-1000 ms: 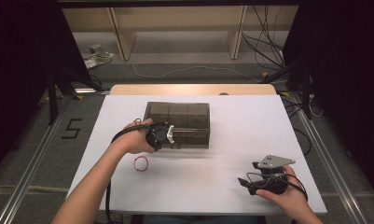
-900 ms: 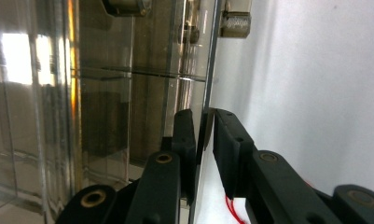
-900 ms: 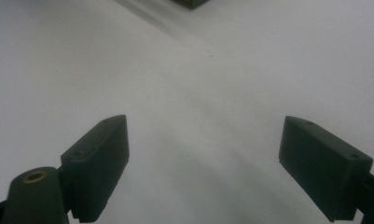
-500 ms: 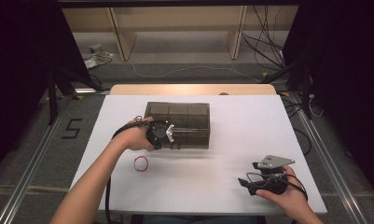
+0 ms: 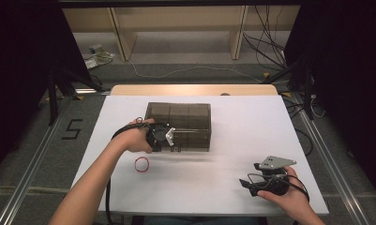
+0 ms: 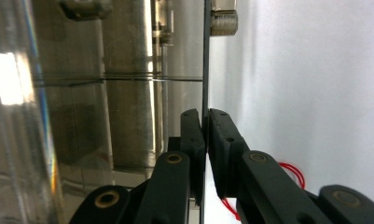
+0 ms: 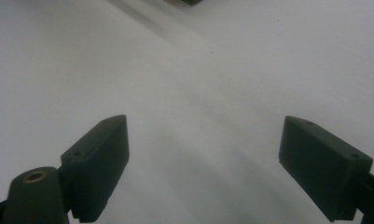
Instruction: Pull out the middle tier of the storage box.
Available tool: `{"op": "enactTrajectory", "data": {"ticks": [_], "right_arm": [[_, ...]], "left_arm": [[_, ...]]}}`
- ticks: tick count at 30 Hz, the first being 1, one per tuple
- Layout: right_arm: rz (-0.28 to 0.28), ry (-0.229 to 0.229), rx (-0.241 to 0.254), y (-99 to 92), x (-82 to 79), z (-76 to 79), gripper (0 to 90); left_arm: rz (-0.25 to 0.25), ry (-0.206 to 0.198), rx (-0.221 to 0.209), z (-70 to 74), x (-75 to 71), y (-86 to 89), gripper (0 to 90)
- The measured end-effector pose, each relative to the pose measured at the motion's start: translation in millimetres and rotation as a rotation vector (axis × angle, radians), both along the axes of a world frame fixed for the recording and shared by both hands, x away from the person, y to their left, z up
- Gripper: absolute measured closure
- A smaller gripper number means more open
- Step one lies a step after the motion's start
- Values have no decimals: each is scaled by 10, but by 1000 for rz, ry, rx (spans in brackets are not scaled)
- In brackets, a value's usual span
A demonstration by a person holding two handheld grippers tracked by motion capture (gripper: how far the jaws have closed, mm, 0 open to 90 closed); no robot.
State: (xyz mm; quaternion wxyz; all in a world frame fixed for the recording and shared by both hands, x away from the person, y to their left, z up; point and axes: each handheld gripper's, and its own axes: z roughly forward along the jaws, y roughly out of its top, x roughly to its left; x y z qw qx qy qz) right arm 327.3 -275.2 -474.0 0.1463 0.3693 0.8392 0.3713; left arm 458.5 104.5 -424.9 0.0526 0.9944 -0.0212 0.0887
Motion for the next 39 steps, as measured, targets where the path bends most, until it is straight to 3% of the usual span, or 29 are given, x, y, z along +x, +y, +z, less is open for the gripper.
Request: {"op": "enactTrajectory", "data": {"ticks": [26, 39], "right_arm": [[-2, 2, 0, 6, -1, 0, 167], [-2, 2, 0, 5, -1, 0, 167]], "left_arm": [[-3, -22, 1, -13, -173, -10, 843], [15, -18, -21, -32, -256, -4, 846]]}}
